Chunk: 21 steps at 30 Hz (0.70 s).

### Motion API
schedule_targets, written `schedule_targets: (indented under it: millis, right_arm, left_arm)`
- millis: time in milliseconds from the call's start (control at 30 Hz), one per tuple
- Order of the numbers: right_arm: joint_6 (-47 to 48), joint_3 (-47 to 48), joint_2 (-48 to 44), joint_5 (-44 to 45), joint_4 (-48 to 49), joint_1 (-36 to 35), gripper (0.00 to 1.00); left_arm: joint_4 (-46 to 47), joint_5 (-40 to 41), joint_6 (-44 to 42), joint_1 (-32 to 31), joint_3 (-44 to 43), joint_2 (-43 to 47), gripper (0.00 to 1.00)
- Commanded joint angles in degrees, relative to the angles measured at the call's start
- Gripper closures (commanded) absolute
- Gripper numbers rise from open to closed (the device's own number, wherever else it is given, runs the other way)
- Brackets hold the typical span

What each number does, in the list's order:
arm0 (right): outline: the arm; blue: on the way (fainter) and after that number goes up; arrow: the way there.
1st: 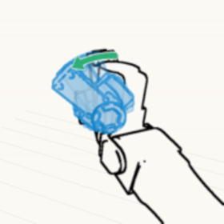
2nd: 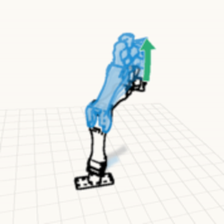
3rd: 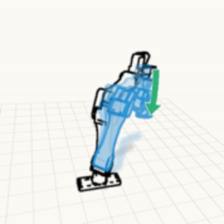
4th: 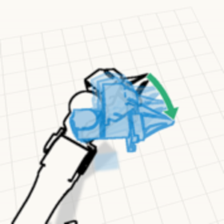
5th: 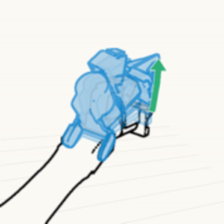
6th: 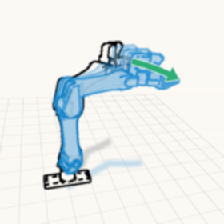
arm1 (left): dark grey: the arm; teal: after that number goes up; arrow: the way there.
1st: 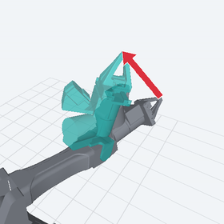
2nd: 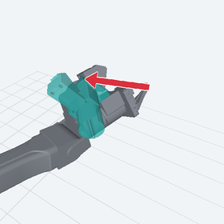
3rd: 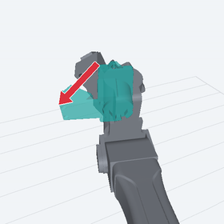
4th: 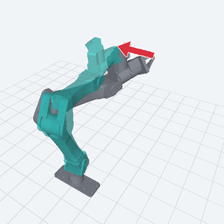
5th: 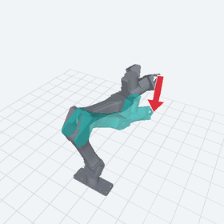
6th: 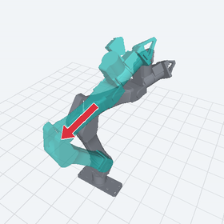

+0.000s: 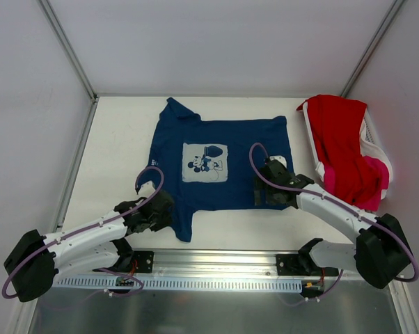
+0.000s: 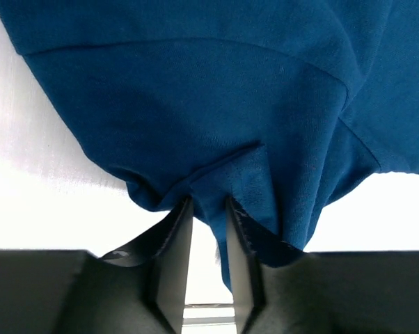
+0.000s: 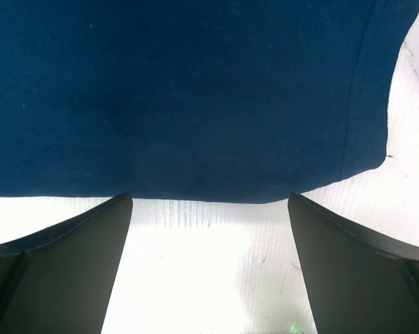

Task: Fold and stack the t-shirts
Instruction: Flatten the tshirt out

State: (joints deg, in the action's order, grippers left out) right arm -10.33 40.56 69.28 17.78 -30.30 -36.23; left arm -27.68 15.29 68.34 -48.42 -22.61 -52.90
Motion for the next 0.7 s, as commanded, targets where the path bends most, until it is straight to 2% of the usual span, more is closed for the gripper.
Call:
schedule_targets:
  millis: [0,300,467,667]
  right_arm:
    - [-0.57,1.46,0.42,1.38,-0.19,-0.42,0.01]
    - [-0.57,1.54,0.69,1.64,-0.46,-0.77,0.01]
    - [-0.66,1.54,0.69,1.56,-0.63,-0.95,0.01]
    - [-1.18,1.63,0.6,1.56,-1.25,-1.3,0.0]
  left_arm:
    - [0.35,1.41,-0.04,-0.62,0.02,-0.53,0.76]
    - [0.35,1.5,0.13,-0.53,0.55,-0.53,0.82]
    - [0.35,1.24,0.22,-0.62,0.9,-0.27,0.99]
    - [0.35,0.71,-0.22,-0.62,0.73,-0.36,1.0]
